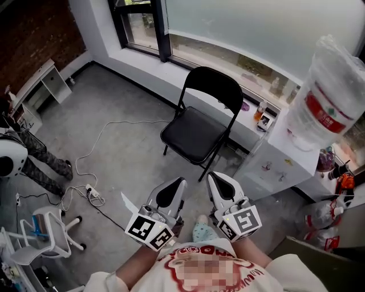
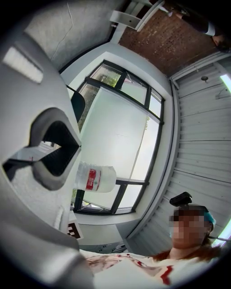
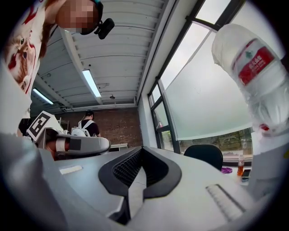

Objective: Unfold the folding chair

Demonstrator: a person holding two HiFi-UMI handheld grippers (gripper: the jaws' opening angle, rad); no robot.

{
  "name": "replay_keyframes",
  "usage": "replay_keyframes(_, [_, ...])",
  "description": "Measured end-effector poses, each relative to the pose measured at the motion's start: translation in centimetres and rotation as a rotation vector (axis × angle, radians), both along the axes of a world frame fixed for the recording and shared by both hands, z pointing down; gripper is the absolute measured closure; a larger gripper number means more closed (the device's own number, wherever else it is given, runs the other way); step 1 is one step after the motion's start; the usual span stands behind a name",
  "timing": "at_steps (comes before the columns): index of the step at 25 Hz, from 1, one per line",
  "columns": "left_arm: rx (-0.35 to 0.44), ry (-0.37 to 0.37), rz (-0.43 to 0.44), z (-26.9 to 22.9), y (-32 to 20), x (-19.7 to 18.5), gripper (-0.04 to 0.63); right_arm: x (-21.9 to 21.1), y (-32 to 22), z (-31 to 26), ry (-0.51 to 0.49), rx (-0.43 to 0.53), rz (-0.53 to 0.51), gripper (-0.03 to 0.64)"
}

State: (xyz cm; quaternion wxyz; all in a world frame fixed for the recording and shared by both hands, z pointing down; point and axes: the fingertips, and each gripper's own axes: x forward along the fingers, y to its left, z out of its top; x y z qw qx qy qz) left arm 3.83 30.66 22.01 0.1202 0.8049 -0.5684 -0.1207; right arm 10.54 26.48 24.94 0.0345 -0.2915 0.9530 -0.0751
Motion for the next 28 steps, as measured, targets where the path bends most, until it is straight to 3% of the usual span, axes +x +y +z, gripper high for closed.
replay_keyframes(6, [-0.029, 0.006, 0.006, 1.0, 8.3, -1.9, 0.589, -0.7, 9.0, 0.6, 0.025, -0.027, 0.044, 0.594])
replay_keyframes(12, [-0.056, 0.055, 0.065, 2.6, 12.6, -0.4, 0.589, 0.5, 16.2, 1.5, 0.075, -0.037, 0.067, 0.594])
replay_keyframes(16, [-0.029, 0.045, 0.100, 1.7, 13.7, 1.1, 0.588, 0.8, 17.4, 0.7, 0.075, -0.016, 0.054, 0.594])
replay_keyframes(22, [-0.008, 0.058, 0.083, 0.9, 13.9, 2.0, 0.589, 1.4, 17.1, -0.6, 0.090, 0.014, 0.047, 0.594])
replay_keyframes(28, [-0.042, 0.086, 0.081, 1.6, 13.7, 2.7, 0.589, 2.6, 17.1, -0.9, 0.112, 0.063, 0.064, 0.594])
